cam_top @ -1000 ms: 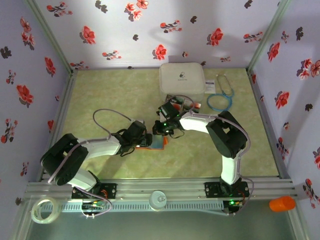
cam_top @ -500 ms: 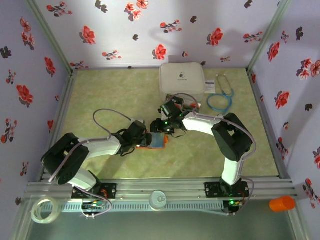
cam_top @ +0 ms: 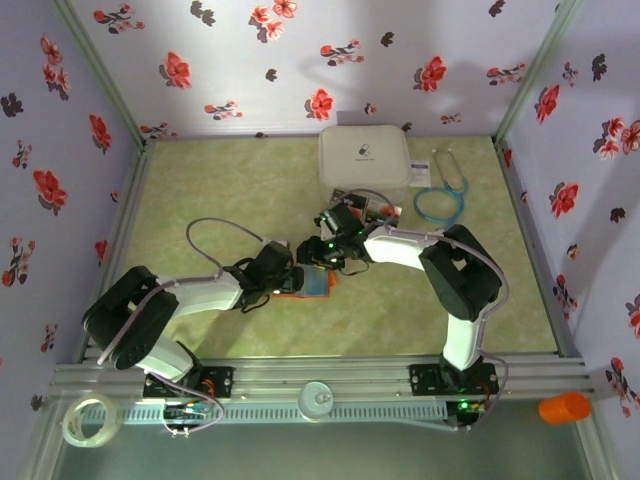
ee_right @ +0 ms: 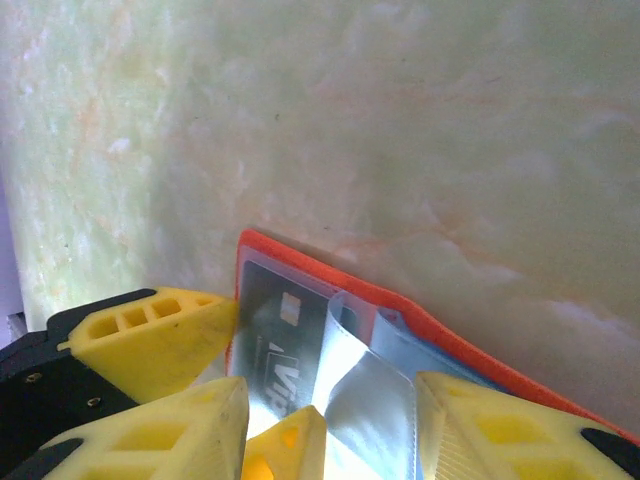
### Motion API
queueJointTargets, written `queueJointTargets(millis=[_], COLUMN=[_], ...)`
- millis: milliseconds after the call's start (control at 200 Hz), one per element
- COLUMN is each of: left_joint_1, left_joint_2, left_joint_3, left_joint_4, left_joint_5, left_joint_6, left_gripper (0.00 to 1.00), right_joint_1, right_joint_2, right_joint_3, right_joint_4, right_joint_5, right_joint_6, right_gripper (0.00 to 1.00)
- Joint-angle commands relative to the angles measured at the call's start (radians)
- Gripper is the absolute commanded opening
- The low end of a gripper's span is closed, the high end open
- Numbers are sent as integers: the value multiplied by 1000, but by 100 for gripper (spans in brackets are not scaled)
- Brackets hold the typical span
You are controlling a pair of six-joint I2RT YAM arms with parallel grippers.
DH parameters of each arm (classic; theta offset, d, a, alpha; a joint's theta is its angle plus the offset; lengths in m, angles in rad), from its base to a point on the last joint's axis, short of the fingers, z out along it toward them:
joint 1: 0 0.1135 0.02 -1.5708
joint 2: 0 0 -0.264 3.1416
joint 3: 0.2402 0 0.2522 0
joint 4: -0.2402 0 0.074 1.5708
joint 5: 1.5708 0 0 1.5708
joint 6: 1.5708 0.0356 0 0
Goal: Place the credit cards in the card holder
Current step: Flip over the card slot in the card holder.
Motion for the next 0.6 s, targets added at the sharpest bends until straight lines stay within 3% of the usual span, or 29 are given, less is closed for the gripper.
queueJointTargets(millis=[0, 290, 490, 595], left_joint_1=[-5, -6, -2, 12], left_joint_2=[20, -8, -111, -193], left_joint_3=[-13, -17, -37, -44], left_joint_4=[-40, -47, -45, -54], left_joint_5=[40, 41, 23, 15], left_joint_6=[5, 13, 1, -2], left_gripper=[66, 67, 93, 100], right_joint_1=[-1, -1, 0, 6], right_joint_2=[23, 16, 0, -15], right_joint_3=[-7, -30, -37, -39], right_joint_4=[33, 95, 105, 101], right_joint_5=[-41, -58, -58, -54], right_joint_6=[36, 86, 108, 117], right_gripper=[47, 46, 47, 48])
